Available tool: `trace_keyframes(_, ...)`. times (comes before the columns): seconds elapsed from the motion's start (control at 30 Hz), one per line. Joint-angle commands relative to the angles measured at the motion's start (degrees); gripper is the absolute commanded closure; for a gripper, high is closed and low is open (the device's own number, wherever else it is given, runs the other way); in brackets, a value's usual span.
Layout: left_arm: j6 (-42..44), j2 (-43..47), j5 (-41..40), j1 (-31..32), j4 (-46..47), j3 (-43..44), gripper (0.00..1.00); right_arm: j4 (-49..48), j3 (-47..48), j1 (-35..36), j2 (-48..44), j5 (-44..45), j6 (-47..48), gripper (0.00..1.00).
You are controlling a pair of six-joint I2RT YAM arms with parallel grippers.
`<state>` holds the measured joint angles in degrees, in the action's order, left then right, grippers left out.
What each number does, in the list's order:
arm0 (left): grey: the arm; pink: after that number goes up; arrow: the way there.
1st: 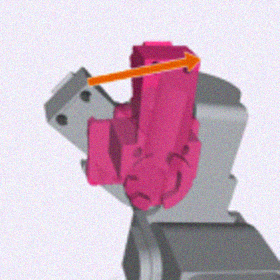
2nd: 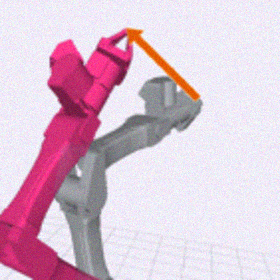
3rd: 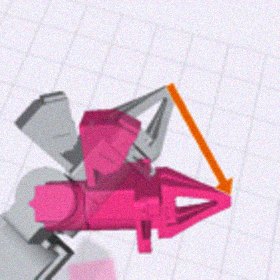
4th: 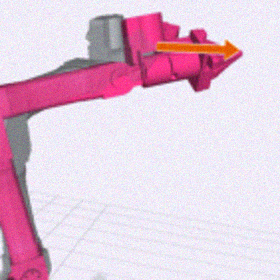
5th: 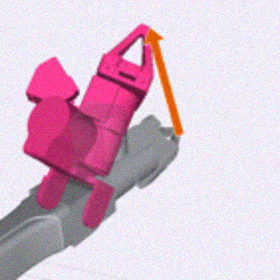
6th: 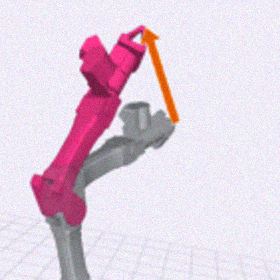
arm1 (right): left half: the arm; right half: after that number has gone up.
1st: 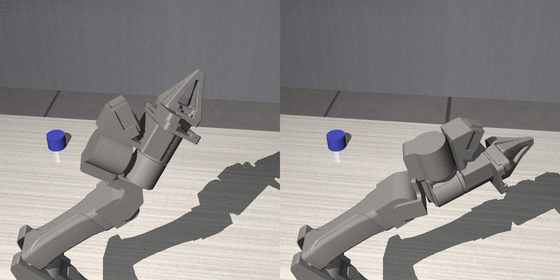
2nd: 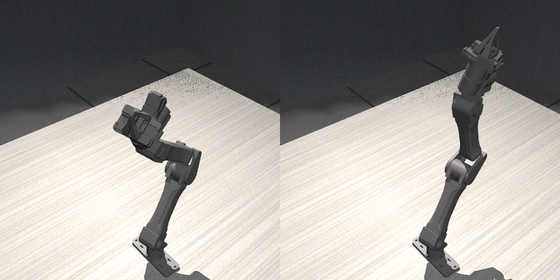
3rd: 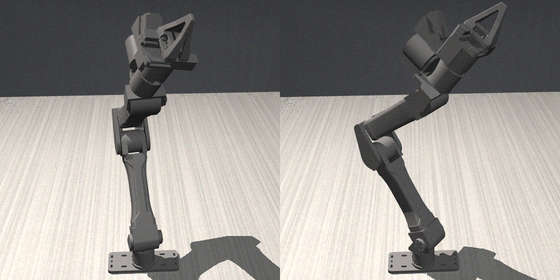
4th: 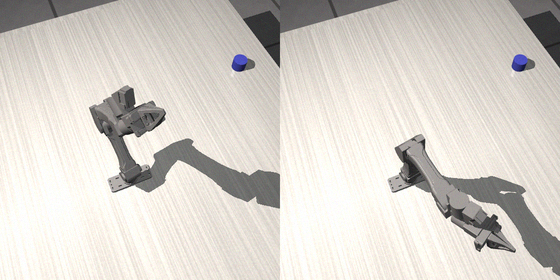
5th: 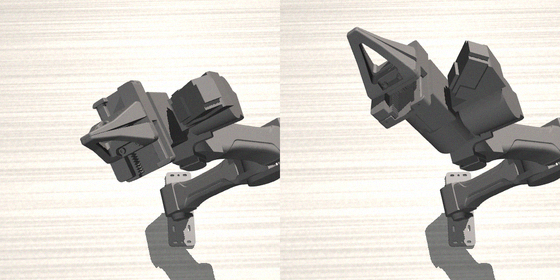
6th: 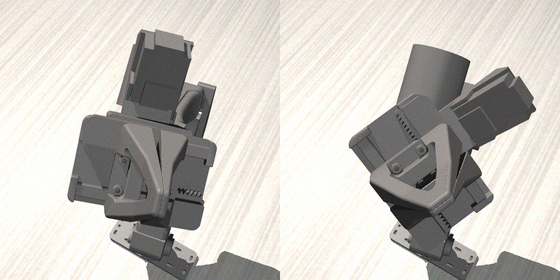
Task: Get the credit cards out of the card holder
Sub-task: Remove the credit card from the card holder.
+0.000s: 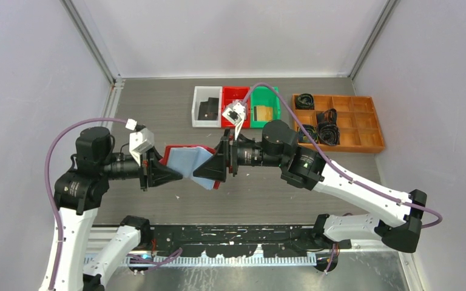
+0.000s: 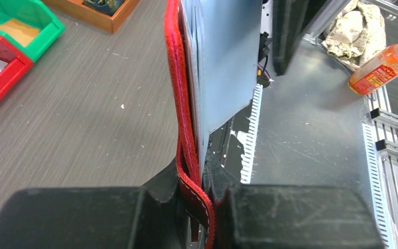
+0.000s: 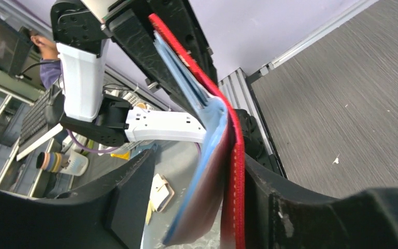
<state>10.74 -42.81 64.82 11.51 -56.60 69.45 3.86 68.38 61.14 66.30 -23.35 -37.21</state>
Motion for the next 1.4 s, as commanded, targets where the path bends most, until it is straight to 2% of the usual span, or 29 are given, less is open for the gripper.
trace_keyframes(0.0, -0.4, 0.4, -1.4, 0.2, 4.4, 0.0, 1.0, -4.2, 1.2, 0.5, -0.8, -5.4, -1.1, 0.37)
trace_keyframes(0.1, -0.7, 0.6, -1.8, 0.1, 4.8, -0.2, 1.0, -3.3, 1.4, 0.5, -0.6, -2.6, -0.6, 0.43)
trace_keyframes(0.13, -1.2, 0.6, -1.6, 0.1, 5.0, -0.2, 1.0, -1.4, 2.2, 0.5, -0.1, -1.5, -0.1, 0.47)
trace_keyframes(0.2, -2.7, 0.5, -0.5, 0.1, 5.8, -0.1, 1.0, 3.2, 4.5, 0.6, 1.7, 2.5, 0.9, 0.63)
trace_keyframes(0.27, -4.4, 0.2, 1.7, 0.2, 6.4, 0.1, 0.99, 5.7, 6.2, 0.6, 3.1, 7.1, 1.0, 0.67)
trace_keyframes(0.3, -5.1, 0.0, 3.2, 0.1, 6.6, 0.1, 0.97, 4.8, 6.0, 0.6, 3.4, 7.8, 0.5, 0.6)
trace_keyframes(0.33, -6.0, -0.2, 4.5, 0.1, 6.9, -0.2, 0.97, 2.4, 5.0, 0.7, 3.4, 7.2, -0.3, 0.46)
trace_keyframes(0.37, -8.0, -0.3, 5.4, 0.1, 8.2, -0.7, 0.97, -1.2, 3.6, 0.7, 3.2, 5.9, -0.8, 0.36)
trace_keyframes(0.43, -12.0, -0.4, 6.8, 0.1, 10.8, -2.2, 0.98, -7.0, 1.6, 1.0, 2.8, 5.4, -1.8, 0.22)
trace_keyframes(0.53, -12.7, -0.4, 7.4, 0.2, 11.6, -2.8, 0.99, -10.1, 1.1, 1.3, 3.4, 5.8, -2.2, 0.17)
trace_keyframes(0.6, -12.9, -0.4, 7.6, 0.2, 11.7, -2.9, 1.0, -9.2, 1.6, 1.5, 3.9, 8.5, -2.4, 0.23)
trace_keyframes(0.7, -13.3, -0.3, 7.7, 0.1, 12.0, -3.3, 1.0, -7.7, 2.4, 1.9, 4.6, 13.4, -2.5, 0.43)
trace_keyframes(0.83, -14.1, -0.1, 7.8, 0.1, 12.6, -3.5, 0.96, -6.8, 2.8, 3.0, 5.4, 17.7, -1.7, 0.58)
trace_keyframes(0.9, -14.2, 0.0, 8.1, 0.1, 12.8, -3.4, 0.87, -6.4, 2.9, 3.2, 5.5, 19.1, -1.2, 0.66)
trace_keyframes(0.97, -14.2, -0.1, 9.0, 0.2, 12.9, -3.4, 0.64, -5.2, 3.1, 3.3, 5.3, 19.9, -0.4, 0.73)
trace_keyframes(1.03, -15.1, -0.1, 9.9, 0.1, 12.8, -3.0, 0.5, -4.6, 2.7, 3.2, 4.2, 19.8, 1.0, 0.76)
trace_keyframes(1.13, -18.0, -0.3, 12.4, 0.1, 13.6, -1.9, 0.43, -5.4, 0.0, 3.3, 1.3, 18.4, 3.0, 0.8)
trace_keyframes(1.23, -21.8, -1.0, 15.3, 0.1, 15.1, -0.9, 0.42, -6.6, -3.2, 3.2, -1.6, 17.4, 4.4, 0.83)
trace_keyframes(1.37, -27.0, -1.9, 17.6, 0.1, 19.2, -0.3, 0.48, -8.0, -5.7, 3.3, -3.8, 14.5, 5.0, 0.84)
